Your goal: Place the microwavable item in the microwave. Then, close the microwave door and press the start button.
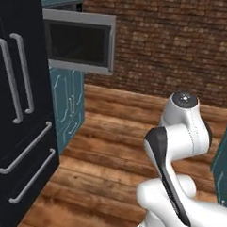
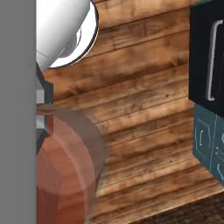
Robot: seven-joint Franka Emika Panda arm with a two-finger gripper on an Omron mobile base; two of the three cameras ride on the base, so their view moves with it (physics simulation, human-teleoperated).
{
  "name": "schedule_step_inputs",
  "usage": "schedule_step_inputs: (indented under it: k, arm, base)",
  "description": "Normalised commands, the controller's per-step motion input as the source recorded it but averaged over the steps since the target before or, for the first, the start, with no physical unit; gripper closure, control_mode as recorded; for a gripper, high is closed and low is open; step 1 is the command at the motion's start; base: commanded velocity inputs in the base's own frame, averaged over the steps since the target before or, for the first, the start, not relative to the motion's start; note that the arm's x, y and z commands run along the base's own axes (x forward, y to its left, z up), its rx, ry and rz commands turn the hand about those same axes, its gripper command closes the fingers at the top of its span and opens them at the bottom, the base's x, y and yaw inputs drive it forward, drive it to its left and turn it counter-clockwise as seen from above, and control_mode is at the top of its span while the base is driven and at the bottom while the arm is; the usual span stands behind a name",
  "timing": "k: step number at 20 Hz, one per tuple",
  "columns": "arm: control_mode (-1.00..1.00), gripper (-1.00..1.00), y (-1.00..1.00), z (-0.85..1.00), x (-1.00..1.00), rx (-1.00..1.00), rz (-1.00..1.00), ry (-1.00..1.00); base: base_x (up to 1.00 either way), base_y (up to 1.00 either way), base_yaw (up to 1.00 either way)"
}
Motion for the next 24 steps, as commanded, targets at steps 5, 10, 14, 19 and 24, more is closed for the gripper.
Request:
schedule_step_inputs:
  k: [5, 10, 14, 19, 24]
  arm:
    - [1.00, 1.00, 0.00, 0.00, 0.00, 0.00, 0.00, 0.00]
    - [1.00, 1.00, 0.00, 0.00, 0.00, 0.00, 0.00, 0.00]
    - [1.00, 1.00, 0.00, 0.00, 0.00, 0.00, 0.00, 0.00]
    - [1.00, 1.00, 0.00, 0.00, 0.00, 0.00, 0.00, 0.00]
    - [1.00, 1.00, 0.00, 0.00, 0.00, 0.00, 0.00, 0.00]
  base:
    - [0.90, -0.48, -0.48]
    - [1.00, -0.08, -0.29]
    - [1.00, 0.00, -0.11]
    - [1.00, 0.00, -0.01]
    - [1.00, 0.00, 0.19]
